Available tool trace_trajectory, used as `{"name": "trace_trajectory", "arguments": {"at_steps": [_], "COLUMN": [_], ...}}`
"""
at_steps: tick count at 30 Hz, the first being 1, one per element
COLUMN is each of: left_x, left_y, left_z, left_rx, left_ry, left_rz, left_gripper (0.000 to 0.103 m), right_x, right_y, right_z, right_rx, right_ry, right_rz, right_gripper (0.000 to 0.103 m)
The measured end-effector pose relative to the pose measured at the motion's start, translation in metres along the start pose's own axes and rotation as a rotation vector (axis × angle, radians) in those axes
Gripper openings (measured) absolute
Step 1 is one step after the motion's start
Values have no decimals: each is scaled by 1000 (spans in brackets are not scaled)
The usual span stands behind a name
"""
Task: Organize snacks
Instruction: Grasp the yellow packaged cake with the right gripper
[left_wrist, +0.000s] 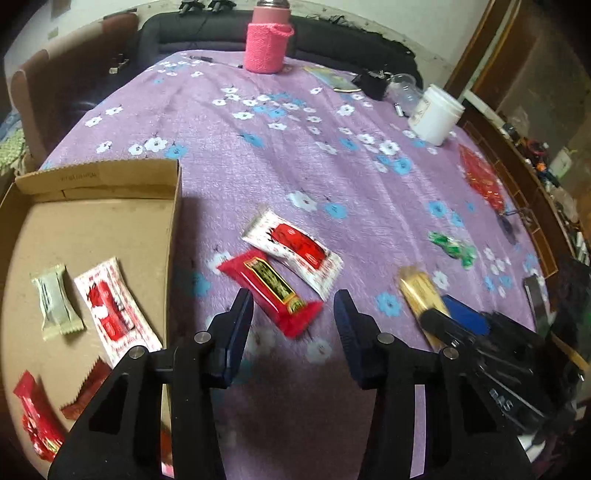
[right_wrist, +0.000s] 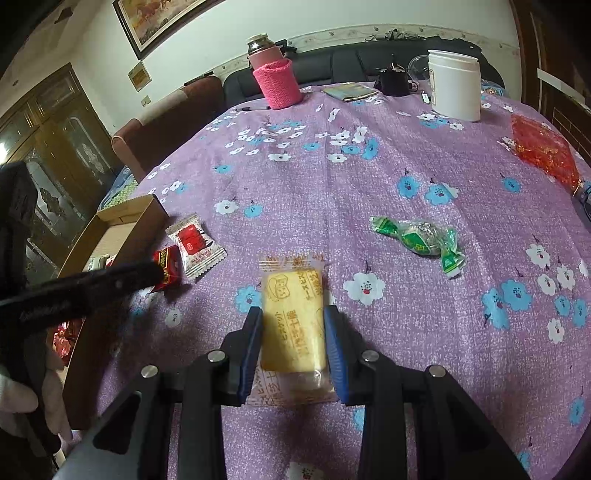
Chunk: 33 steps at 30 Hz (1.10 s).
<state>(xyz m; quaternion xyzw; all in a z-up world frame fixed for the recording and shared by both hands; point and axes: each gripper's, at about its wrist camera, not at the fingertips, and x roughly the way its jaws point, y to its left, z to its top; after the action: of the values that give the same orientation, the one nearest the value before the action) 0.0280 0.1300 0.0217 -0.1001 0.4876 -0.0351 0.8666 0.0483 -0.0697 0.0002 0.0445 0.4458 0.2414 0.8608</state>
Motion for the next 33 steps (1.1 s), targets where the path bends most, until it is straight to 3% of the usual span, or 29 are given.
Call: {"name": "trace_trajectory", "arguments": {"at_steps": [4,5,6,7,19,25,27,31,33], "left_x": [16,18,18,19,4,17,24,36,36], "left_y": [-13,-15,-16,-14,-15,-3,-4,-9,-10], "left_z": [-2,-4,-5,-6,-4,10,14,17,16], "left_rx": [110,132,139,139,131,30,29,60,85], "left_ry": [11,11,21,30,11,12,20,36,24], "left_rz": [89,104,90,88,69,119,132,160,169], "left_gripper": [45,41,28,26,26,28,33,34,24], "right_x": [0,0,0,0,0,0,0,0,0], "right_y": [0,0,0,0,-1,-1,-1,-1,-1], "right_z": [0,0,0,0,0,0,0,1,1], "right_rx": [1,1,1,0,0,0,-1,1,-1], "right_ry": [0,0,-1,0,0,0,0,-2,-4], "right_rz": [1,1,0,0,0,2,1,1,-1], "right_gripper": [37,37,37,37,37,38,38,38,38]}}
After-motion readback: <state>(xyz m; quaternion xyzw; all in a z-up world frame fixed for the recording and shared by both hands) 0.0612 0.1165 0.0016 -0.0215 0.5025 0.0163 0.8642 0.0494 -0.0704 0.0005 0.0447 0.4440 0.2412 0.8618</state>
